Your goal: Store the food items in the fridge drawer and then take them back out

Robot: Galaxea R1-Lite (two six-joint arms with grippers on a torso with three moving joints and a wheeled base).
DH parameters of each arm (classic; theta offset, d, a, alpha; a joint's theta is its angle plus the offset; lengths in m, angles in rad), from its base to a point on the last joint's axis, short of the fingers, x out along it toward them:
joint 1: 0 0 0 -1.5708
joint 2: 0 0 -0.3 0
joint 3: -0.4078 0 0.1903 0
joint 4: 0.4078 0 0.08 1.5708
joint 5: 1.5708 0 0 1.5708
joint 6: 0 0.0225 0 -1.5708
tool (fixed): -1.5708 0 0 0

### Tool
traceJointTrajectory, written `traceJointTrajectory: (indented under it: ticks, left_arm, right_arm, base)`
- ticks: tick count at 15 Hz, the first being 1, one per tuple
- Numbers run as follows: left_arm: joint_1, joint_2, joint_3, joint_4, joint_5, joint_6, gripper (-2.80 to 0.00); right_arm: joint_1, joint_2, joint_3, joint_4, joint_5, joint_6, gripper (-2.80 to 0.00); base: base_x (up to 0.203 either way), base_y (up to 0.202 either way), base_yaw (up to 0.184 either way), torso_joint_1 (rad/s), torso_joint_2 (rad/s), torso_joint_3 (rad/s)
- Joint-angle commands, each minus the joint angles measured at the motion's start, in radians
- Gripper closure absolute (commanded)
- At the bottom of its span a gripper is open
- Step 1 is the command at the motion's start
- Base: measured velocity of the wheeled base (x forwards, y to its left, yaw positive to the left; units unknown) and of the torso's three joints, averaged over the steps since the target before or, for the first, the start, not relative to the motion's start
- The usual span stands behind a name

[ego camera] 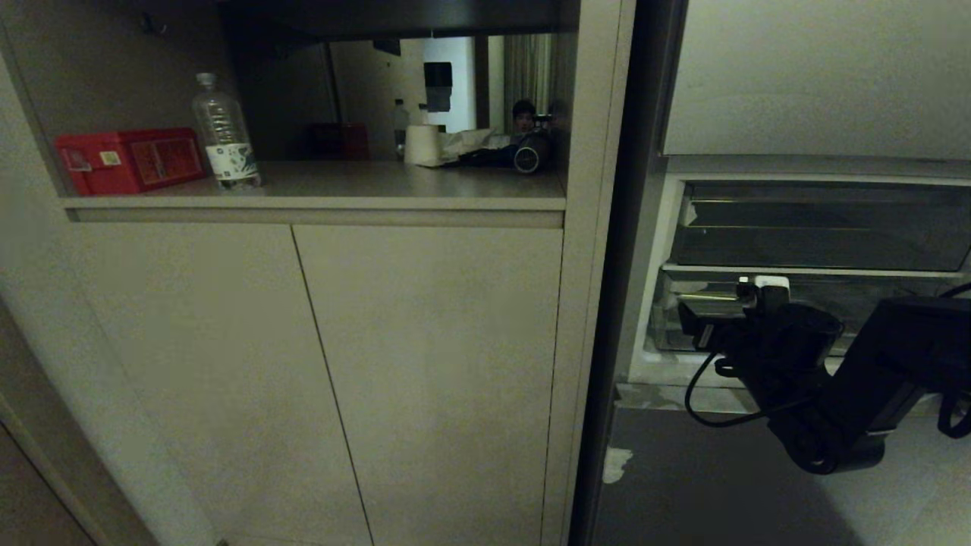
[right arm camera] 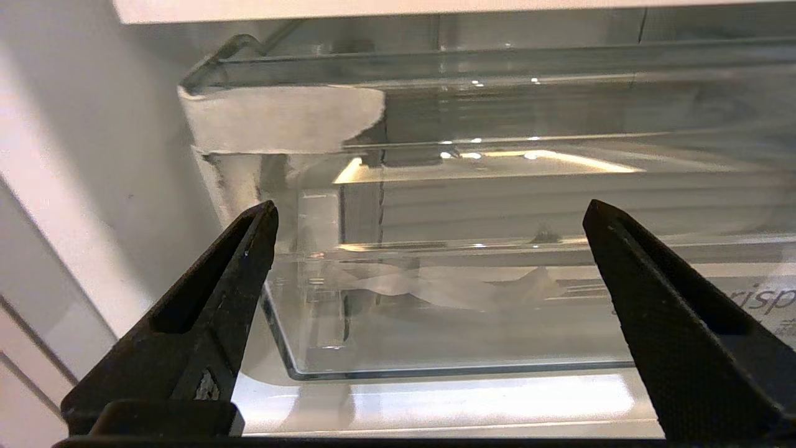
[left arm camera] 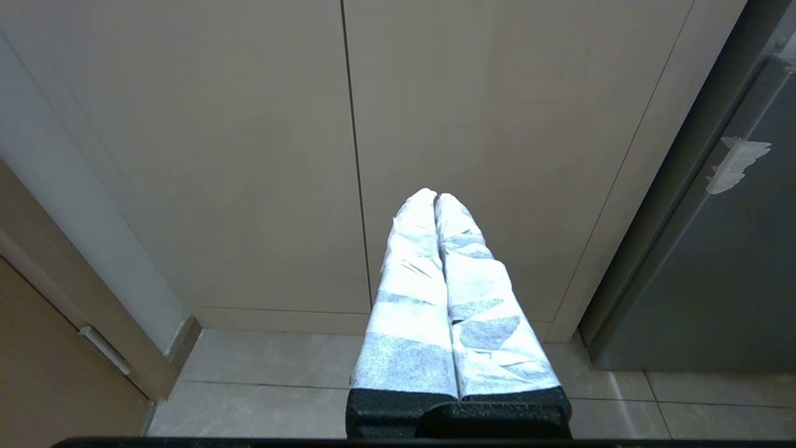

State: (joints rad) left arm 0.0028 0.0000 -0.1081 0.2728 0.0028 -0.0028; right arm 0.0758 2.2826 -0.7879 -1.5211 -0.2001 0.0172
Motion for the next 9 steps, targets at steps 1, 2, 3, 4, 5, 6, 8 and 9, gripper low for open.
traceJointTrajectory:
  ticks: [1,2,3,4,5,6,8,9]
  left_arm:
    - [0.0,0.002,-0.001,0.002,0.0,0.0,0.0]
    - [0.0,0.002,-0.001,0.002,0.0,0.0,0.0]
    - [0.0,0.001,0.001,0.002,0.0,0.0,0.0]
    - [0.0,0.002,0.0,0.002,0.0,0.0,0.0]
    - [0.0,0.001,0.0,0.002,0.0,0.0,0.0]
    - [0.0,0.002,-0.001,0.002,0.0,0.0,0.0]
    - [0.0,0.002,0.001,0.002,0.0,0.0,0.0]
    - [0.0,0.002,0.001,0.002,0.0,0.0,0.0]
  right_arm:
    - [0.018,-0.003,-0.002,-0.009,-0.001,-0.003,-2.8]
    - [0.021,-0.003,-0.002,-0.009,-0.001,-0.003,-2.8]
    - [0.028,-0.002,-0.004,-0.009,-0.001,-0.003,-2.8]
    - [0.037,0.0,-0.004,-0.009,-0.001,-0.003,-2.8]
    - [0.04,0.0,-0.004,-0.009,-0.007,-0.003,-2.8]
    - [0.041,0.003,-0.011,-0.009,-0.011,-0.005,-2.8]
    - [0.042,0.011,-0.022,-0.009,-0.012,-0.004,-2.8]
    - [0.042,0.013,-0.033,-0.009,-0.013,-0.003,-2.8]
  base:
    - [0.0,0.0,0.0,0.0,0.0,0.0]
    - [0.0,0.0,0.0,0.0,0.0,0.0]
    - [0.0,0.0,0.0,0.0,0.0,0.0]
    - [0.0,0.0,0.0,0.0,0.0,0.0]
    - [0.0,0.0,0.0,0.0,0.0,0.0]
    - [0.0,0.0,0.0,0.0,0.0,0.0]
    - [0.0,0.0,0.0,0.0,0.0,0.0]
    - [0.0,0.0,0.0,0.0,0.0,0.0]
